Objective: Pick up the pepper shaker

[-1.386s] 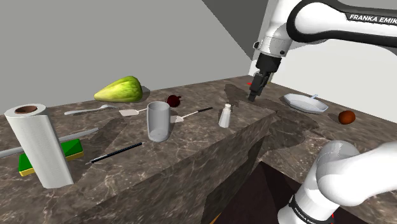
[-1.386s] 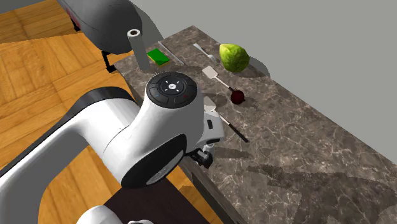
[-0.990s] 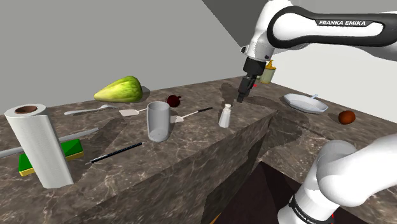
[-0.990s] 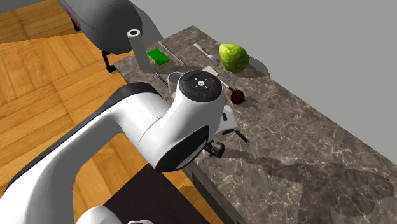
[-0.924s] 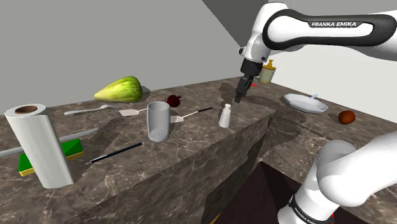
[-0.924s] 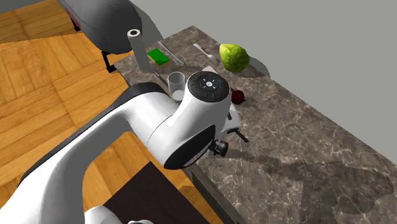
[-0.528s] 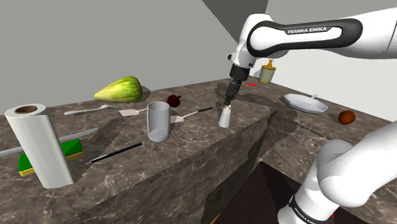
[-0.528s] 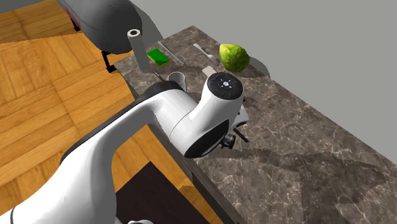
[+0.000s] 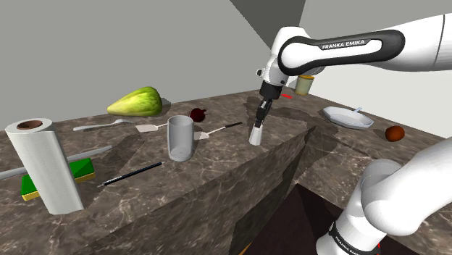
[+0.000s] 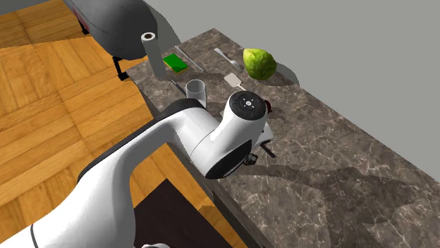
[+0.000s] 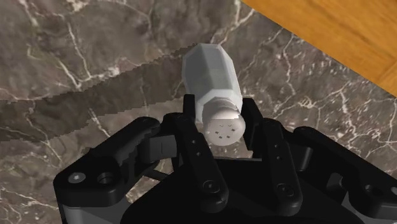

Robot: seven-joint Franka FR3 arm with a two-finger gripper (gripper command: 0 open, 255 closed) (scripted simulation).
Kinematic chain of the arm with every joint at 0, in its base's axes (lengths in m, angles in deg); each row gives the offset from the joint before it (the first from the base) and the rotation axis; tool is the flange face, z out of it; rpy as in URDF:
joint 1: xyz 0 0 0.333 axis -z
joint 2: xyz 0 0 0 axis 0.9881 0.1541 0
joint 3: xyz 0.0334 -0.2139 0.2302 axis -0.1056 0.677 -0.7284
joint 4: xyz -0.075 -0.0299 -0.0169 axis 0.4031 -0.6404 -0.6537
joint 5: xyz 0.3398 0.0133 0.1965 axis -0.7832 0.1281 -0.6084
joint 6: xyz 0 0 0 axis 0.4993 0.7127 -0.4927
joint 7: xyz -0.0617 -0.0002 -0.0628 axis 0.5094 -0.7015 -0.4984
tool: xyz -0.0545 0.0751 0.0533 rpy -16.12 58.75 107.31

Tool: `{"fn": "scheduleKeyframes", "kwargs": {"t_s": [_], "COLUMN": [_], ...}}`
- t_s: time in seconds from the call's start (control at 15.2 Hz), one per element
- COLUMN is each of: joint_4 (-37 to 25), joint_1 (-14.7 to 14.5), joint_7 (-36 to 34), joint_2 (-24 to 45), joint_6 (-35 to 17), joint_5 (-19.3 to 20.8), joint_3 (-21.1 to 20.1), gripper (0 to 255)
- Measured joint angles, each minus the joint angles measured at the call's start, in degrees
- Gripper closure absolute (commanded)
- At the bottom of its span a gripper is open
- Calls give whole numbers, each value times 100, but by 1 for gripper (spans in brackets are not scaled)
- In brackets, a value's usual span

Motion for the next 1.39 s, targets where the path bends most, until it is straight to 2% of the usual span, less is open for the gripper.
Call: {"fn": "scheduleKeyframes", "kwargs": {"t_s": [0.59,1.39], "joint_4": [-23,-900], "joint_1": [0,-15], "joint_7": [-2,-79], "joint_2": [-7,-16], "joint_6": [25,913], "joint_5": [1,0], "joint_3": [-1,-33], "gripper": [255,255]}}
